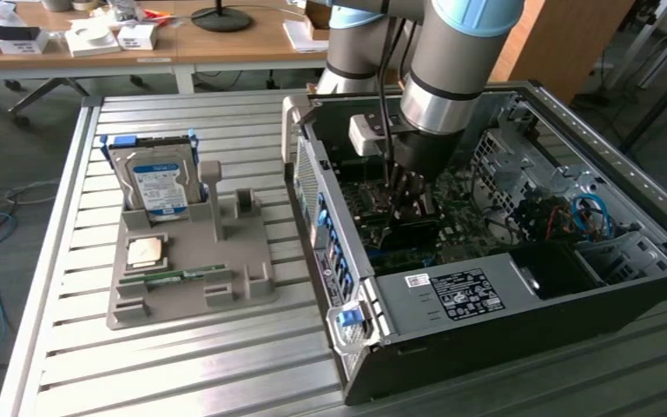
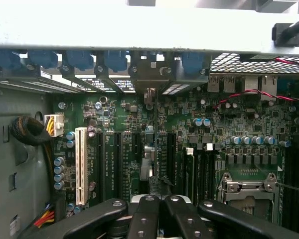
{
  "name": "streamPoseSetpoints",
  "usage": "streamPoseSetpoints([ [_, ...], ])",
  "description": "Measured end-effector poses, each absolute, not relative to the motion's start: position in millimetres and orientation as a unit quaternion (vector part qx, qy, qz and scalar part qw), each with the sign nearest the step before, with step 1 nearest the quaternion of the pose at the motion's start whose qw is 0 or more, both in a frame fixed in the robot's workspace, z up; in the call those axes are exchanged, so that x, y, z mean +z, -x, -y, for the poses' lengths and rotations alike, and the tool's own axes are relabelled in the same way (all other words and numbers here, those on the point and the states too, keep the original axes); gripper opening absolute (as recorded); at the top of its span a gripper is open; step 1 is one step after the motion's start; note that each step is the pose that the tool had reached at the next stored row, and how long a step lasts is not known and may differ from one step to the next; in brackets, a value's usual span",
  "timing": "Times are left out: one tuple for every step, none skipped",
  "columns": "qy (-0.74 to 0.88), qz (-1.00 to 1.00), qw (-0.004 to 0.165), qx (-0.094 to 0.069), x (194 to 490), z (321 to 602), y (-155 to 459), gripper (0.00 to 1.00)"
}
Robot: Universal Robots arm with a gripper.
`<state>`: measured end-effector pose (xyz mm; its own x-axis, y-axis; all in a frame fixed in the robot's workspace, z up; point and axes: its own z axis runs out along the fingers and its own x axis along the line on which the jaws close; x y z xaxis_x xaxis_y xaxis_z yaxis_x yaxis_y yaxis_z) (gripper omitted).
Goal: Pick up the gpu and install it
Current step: 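Press down on the gpu until it lock into place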
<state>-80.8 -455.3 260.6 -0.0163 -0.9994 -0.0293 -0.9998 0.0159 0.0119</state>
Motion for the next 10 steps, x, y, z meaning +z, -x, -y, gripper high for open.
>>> streamPoseSetpoints([
  [0.701,-0.713,0.006,0.015,260.6,455.3,80.8,0.11],
  [0.701,-0.713,0.006,0.015,260.6,455.3,80.8,0.11],
  [0.701,-0.713,0.006,0.014,260.5,455.3,80.9,0.11],
  [0.701,-0.713,0.006,0.014,260.4,455.3,80.8,0.11],
  [0.701,-0.713,0.006,0.014,260.4,455.3,80.8,0.11],
  [0.701,-0.713,0.006,0.014,260.4,455.3,80.8,0.11],
  [0.701,-0.713,0.006,0.015,260.3,455.3,80.8,0.11],
  [0.701,-0.713,0.006,0.014,260.2,455.3,80.8,0.11],
  [0.701,-0.713,0.006,0.014,260.2,455.3,80.8,0.11],
  [0.701,-0.713,0.006,0.014,260.2,455.3,80.8,0.11],
])
